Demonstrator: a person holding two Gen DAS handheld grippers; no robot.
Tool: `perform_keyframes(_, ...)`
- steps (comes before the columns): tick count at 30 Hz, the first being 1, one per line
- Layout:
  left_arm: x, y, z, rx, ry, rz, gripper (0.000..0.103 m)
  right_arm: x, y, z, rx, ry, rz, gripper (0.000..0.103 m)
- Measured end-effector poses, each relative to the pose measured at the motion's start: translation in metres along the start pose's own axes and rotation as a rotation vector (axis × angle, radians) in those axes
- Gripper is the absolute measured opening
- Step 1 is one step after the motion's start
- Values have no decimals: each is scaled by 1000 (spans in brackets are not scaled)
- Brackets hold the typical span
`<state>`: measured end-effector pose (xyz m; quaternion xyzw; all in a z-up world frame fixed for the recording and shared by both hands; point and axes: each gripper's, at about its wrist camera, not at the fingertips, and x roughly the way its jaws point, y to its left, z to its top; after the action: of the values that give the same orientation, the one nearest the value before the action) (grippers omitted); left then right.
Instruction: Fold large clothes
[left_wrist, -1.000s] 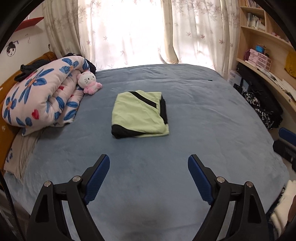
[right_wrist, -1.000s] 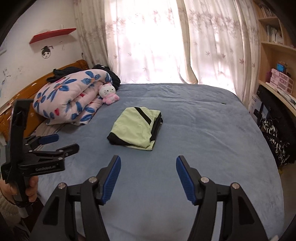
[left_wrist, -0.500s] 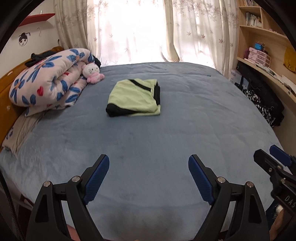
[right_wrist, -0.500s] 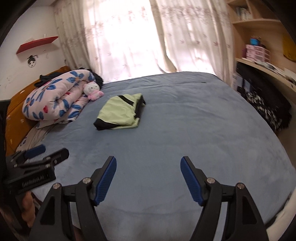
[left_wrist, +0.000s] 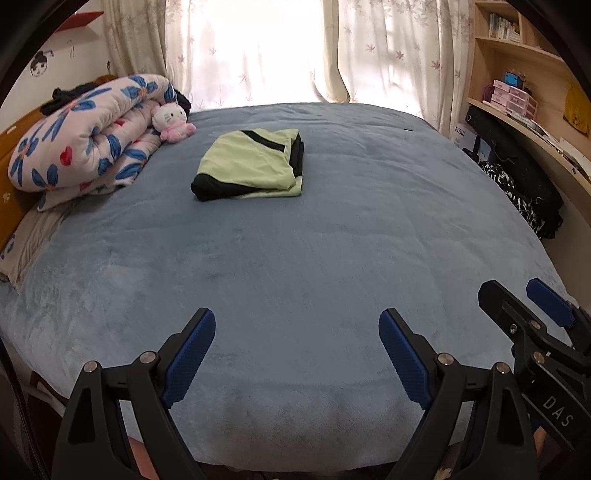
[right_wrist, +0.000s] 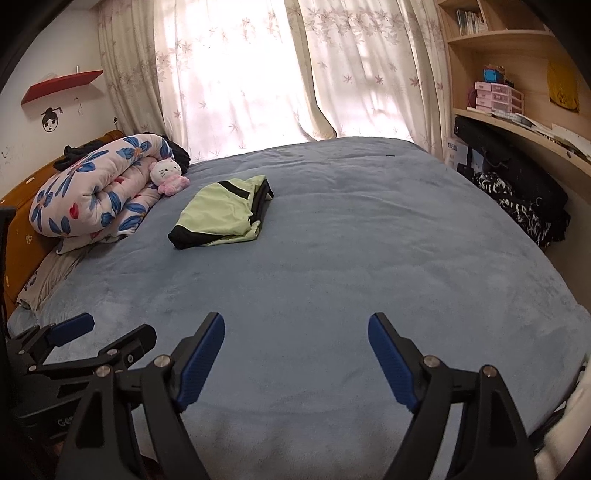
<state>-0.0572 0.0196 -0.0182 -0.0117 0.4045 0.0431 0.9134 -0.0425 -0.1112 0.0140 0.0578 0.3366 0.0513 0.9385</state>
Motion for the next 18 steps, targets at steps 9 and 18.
perform_keyframes(9,7,7,-2,-27,22,-2,89,6,1,-4,-11,18,3,81)
perform_keyframes(18,11,13,-1,-41,32,-1,89,8,6,-6,-19,26,-1,82)
